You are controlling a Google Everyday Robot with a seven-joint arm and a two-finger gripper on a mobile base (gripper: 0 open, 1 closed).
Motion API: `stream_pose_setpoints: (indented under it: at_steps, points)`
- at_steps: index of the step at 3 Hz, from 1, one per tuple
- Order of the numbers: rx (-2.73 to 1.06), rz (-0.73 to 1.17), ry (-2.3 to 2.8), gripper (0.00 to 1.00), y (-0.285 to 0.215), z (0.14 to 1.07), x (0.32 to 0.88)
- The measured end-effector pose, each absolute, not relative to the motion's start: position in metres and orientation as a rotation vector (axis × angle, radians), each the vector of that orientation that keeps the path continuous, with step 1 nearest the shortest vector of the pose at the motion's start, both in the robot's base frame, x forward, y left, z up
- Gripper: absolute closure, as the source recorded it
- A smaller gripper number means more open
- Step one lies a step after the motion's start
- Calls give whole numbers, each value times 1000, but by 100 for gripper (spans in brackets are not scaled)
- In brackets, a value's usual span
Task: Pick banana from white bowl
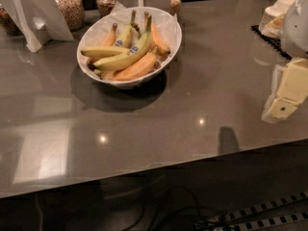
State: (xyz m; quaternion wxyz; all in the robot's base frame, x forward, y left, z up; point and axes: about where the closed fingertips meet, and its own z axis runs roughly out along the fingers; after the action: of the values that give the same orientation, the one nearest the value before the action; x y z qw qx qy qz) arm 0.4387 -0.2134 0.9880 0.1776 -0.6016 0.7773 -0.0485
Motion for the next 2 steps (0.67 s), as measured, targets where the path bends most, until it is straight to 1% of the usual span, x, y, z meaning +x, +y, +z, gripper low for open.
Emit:
stream_pose_setpoints:
  at_steps: [1, 2]
  points:
    - [-1702, -137, 2199, 0, -213, 988, 439]
    - [-1699, -143, 2119, 0, -201, 997, 452]
